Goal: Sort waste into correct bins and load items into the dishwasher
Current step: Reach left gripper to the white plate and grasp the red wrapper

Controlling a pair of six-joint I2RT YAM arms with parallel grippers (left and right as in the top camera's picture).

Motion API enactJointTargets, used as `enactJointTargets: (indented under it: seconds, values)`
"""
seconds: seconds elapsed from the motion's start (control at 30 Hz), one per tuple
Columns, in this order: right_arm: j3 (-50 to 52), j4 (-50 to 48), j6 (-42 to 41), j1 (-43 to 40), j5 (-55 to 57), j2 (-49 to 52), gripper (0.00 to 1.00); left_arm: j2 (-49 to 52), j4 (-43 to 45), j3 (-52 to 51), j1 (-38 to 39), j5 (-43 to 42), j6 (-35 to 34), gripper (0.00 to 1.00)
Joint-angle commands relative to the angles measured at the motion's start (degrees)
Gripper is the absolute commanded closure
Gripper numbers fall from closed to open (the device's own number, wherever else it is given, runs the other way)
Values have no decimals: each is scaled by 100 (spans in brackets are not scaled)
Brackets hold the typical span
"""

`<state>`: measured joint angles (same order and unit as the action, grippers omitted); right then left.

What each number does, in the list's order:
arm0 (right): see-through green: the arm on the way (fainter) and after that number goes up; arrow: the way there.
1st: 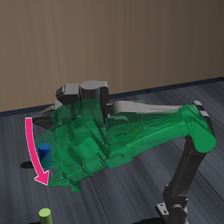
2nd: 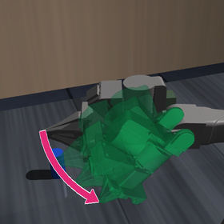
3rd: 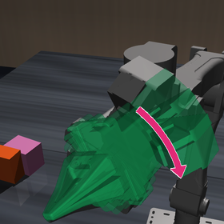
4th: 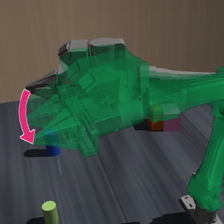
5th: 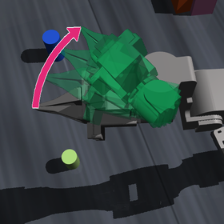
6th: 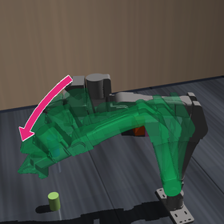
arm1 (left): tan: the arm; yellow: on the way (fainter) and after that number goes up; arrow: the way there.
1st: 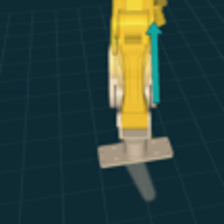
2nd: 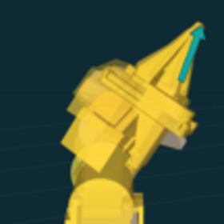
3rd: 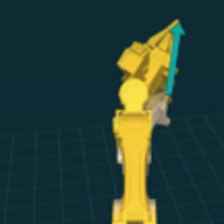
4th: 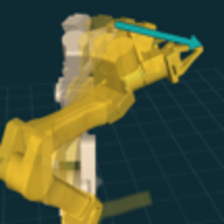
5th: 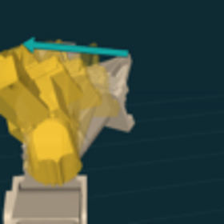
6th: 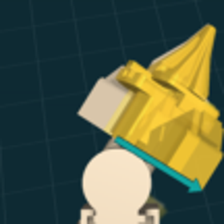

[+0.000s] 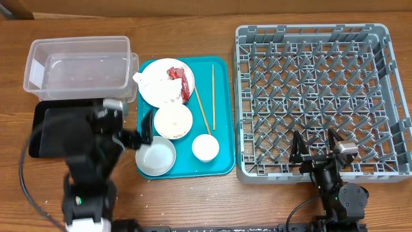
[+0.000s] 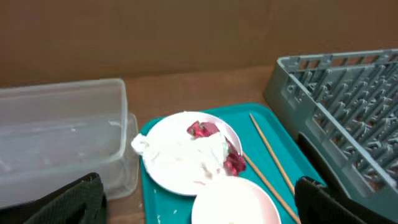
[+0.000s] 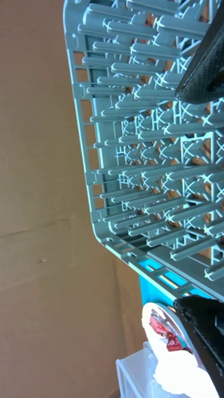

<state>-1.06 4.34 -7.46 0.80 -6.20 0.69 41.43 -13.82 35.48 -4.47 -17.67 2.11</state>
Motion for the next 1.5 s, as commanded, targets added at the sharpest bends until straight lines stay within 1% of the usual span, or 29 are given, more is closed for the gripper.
enactJointTargets:
  seconds: [0.0,0.03,0.13,0.27,0.37,0.4,0.47,0.7,0.83,1.0,1.13,1.47]
  values:
    - [61,-24,4,9,-33,-52,0,1478,-1019,1646,120,-184,111,0]
    - [61,-24,4,9,-33,-52,0,1755,-1279,1963,155,-184,111,0]
    - [61,-24,4,9,-33,-52,0,2931,-2402,3353,345,-179,116,0]
    - [61,-24,4,9,-33,-52,0,4317,-3823,5062,654,85,146,0]
    - [61,-24,4,9,-33,-52,0,5276,-4575,6124,911,168,221,0]
    - [61,-24,4,9,-33,-52,0,5480,-4634,6301,962,155,221,0]
    - [61,-24,4,9,-33,-52,0,5829,-4542,6441,1036,155,219,0]
    - [61,-24,4,9,-33,-52,0,6714,-4221,6439,1067,164,192,0]
    - [61,-24,7,9,-33,-52,0,7169,-4223,6439,1102,684,-671,0]
    - [61,-24,4,9,-33,-52,0,7654,-3976,6439,1257,979,-861,0]
    - [61,-24,4,9,-33,-52,0,8076,-3648,6439,1467,1449,-1067,0]
    - [61,-24,4,9,-33,-52,0,8540,-3298,6437,1676,2225,-1290,0]
